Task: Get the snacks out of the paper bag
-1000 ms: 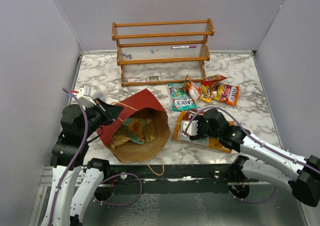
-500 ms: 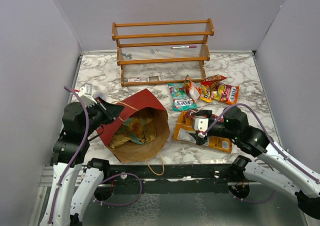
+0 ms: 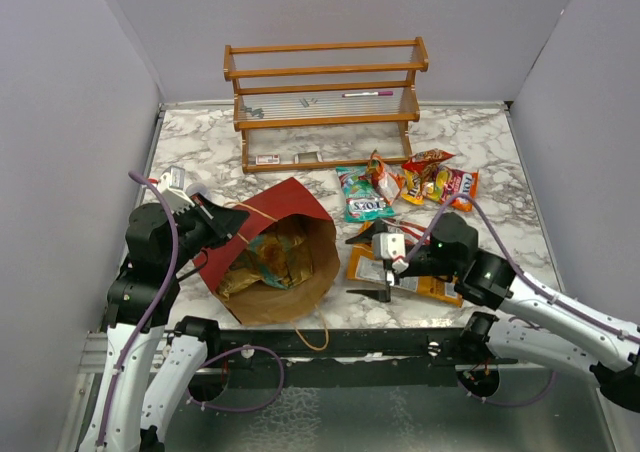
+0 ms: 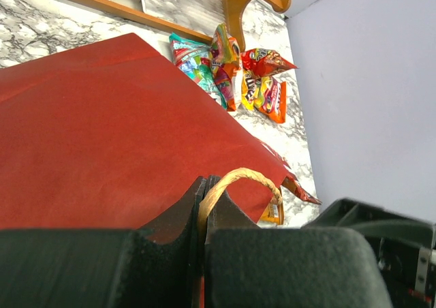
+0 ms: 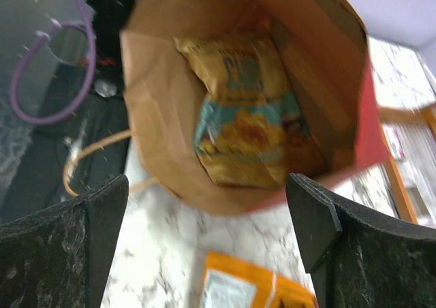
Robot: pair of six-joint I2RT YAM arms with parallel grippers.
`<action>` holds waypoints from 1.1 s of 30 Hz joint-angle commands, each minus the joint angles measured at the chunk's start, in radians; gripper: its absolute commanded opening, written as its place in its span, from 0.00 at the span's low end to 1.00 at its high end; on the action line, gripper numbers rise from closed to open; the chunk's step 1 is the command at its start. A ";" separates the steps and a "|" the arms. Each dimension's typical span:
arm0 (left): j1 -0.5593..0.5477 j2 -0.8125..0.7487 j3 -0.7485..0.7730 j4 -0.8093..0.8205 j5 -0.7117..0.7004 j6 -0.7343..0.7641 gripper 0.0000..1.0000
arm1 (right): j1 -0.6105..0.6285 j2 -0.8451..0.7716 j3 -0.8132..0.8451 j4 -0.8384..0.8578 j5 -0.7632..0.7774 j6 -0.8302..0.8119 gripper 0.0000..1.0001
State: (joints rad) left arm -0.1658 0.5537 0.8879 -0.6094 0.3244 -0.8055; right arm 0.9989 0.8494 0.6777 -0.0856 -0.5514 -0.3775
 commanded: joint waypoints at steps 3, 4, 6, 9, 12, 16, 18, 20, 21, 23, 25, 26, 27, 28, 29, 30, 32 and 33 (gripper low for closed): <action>0.002 0.002 -0.004 0.027 0.011 -0.009 0.00 | 0.242 0.254 0.064 0.171 0.218 0.013 1.00; 0.002 0.002 -0.003 0.025 0.013 -0.009 0.00 | 0.255 0.291 0.078 0.187 0.226 0.013 1.00; 0.002 0.000 -0.002 0.022 0.012 -0.008 0.00 | 0.266 0.353 0.091 0.232 0.249 0.015 1.00; 0.003 -0.004 -0.002 0.015 0.008 -0.006 0.00 | 0.270 0.456 0.116 0.274 0.304 -0.001 0.99; 0.002 -0.008 -0.005 0.017 0.006 -0.007 0.00 | 0.271 0.574 0.150 0.310 0.370 -0.051 0.99; 0.003 -0.005 0.002 0.014 0.011 -0.005 0.00 | 0.270 0.705 0.210 0.347 0.466 -0.098 0.94; 0.002 -0.007 0.006 0.010 0.007 -0.004 0.00 | 0.272 0.756 0.227 0.388 0.490 -0.103 0.94; 0.002 -0.009 0.004 0.011 0.004 -0.004 0.00 | 0.272 0.799 0.219 0.475 0.513 -0.088 1.00; 0.002 -0.009 0.004 0.012 0.005 -0.006 0.00 | 0.274 0.819 0.214 0.514 0.524 -0.084 1.00; 0.002 -0.006 0.004 0.013 0.009 -0.004 0.00 | 0.277 0.862 0.214 0.564 0.551 -0.085 0.99; 0.001 -0.006 0.001 0.012 0.011 -0.003 0.00 | 0.284 0.903 0.230 0.590 0.575 -0.088 0.99; 0.002 -0.007 -0.001 0.010 0.010 -0.004 0.00 | 0.288 0.923 0.242 0.595 0.581 -0.093 0.99; 0.002 -0.009 -0.003 0.010 0.009 -0.003 0.00 | 0.290 0.943 0.255 0.598 0.582 -0.100 0.99; 0.002 -0.011 -0.007 0.012 0.008 -0.003 0.00 | 0.293 0.961 0.267 0.599 0.585 -0.104 0.99; 0.003 -0.012 -0.010 0.014 0.008 -0.003 0.00 | 0.296 0.981 0.280 0.598 0.586 -0.113 0.99; 0.002 -0.013 -0.015 0.015 0.008 -0.003 0.00 | 0.299 1.004 0.294 0.599 0.590 -0.126 0.99; 0.002 -0.013 -0.016 0.018 0.009 -0.004 0.00 | 0.301 1.037 0.318 0.597 0.603 -0.148 1.00; 0.002 -0.011 -0.018 0.019 0.010 -0.003 0.00 | 0.301 1.053 0.334 0.597 0.610 -0.159 0.99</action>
State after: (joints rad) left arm -0.1658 0.5514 0.8833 -0.6128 0.3244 -0.8093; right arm 1.2869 1.8381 0.9428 0.4446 0.0010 -0.4816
